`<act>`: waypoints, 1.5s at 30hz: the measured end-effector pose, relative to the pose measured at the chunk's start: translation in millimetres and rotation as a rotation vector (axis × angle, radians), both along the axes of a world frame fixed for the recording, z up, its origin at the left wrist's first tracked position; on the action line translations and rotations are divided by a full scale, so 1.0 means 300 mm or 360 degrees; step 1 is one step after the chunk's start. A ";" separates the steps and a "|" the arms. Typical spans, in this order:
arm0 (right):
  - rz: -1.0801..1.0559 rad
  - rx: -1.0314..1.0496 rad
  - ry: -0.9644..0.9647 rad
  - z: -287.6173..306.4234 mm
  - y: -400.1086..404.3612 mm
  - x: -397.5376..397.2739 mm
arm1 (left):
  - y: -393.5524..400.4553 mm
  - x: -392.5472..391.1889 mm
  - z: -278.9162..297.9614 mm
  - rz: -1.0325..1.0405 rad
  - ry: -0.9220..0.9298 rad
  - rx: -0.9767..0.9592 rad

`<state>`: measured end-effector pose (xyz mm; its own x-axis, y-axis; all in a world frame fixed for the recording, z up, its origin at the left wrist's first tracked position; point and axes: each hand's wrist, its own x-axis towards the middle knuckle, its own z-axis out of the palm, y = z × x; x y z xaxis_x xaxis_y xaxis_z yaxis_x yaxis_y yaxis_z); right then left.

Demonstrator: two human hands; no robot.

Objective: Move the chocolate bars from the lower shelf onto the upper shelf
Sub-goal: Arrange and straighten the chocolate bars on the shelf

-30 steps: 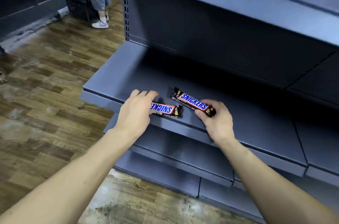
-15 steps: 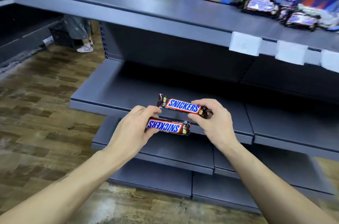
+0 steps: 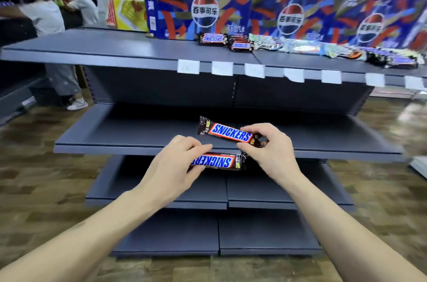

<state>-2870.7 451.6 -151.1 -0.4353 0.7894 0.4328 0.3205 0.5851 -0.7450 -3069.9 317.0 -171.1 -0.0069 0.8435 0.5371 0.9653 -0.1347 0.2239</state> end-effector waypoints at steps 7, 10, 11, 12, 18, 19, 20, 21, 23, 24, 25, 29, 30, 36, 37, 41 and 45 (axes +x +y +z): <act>-0.0092 0.0072 0.0080 0.038 -0.025 0.232 | -0.017 0.197 0.024 -0.0034 0.0067 -0.0049; -0.0109 0.0100 0.0070 0.041 -0.026 0.295 | -0.021 0.251 0.040 -0.0065 -0.0038 -0.0089; -0.0120 0.0103 0.0068 0.041 -0.024 0.313 | -0.020 0.266 0.046 -0.0078 -0.0067 -0.0105; -0.0129 0.0108 0.0070 0.040 -0.022 0.329 | -0.019 0.281 0.053 -0.0094 -0.0094 -0.0115; -0.0159 0.0133 0.0123 0.052 0.013 0.401 | 0.003 0.376 0.054 -0.0021 -0.0311 -0.0281; -0.0164 0.0152 0.0116 0.053 0.023 0.407 | 0.009 0.392 0.047 -0.0011 -0.0344 -0.0308; -0.0166 0.0164 0.0103 0.052 0.032 0.411 | 0.015 0.409 0.040 -0.0016 -0.0354 -0.0337; -0.0166 0.0167 0.0092 0.049 0.043 0.415 | 0.023 0.425 0.034 -0.0028 -0.0341 -0.0367; -0.0164 0.0172 0.0058 0.041 0.066 0.420 | 0.041 0.449 0.027 -0.0021 -0.0259 -0.0393; -0.0163 0.0182 0.0034 0.036 0.077 0.422 | 0.053 0.458 0.026 -0.0020 -0.0237 -0.0383; -0.0163 0.0191 0.0016 0.031 0.091 0.423 | 0.071 0.462 0.025 -0.0034 -0.0242 -0.0368; -0.0172 0.0207 -0.0036 0.025 0.155 0.427 | 0.168 0.460 0.015 -0.0107 -0.0355 -0.0390; -0.0175 0.0207 -0.0048 0.024 0.173 0.429 | 0.194 0.459 0.015 -0.0121 -0.0415 -0.0402; -0.0207 0.0206 -0.0109 0.016 0.292 0.437 | 0.339 0.449 -0.019 -0.0176 -0.0814 -0.0413; -0.0206 0.0203 -0.0122 0.014 0.312 0.435 | 0.362 0.444 -0.027 -0.0173 -0.0868 -0.0432; -0.0210 0.0169 -0.0165 0.010 0.389 0.427 | 0.444 0.422 -0.053 -0.0189 -0.1011 -0.0521; -0.0203 0.0164 -0.0204 0.006 0.457 0.429 | 0.508 0.414 -0.072 -0.0328 -0.1097 -0.0637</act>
<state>-2741.9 588.6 -149.4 -0.3915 0.7960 0.4617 0.4848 0.6049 -0.6317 -2945.8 469.5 -192.7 -0.0494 0.9906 0.1274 0.5582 -0.0784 0.8260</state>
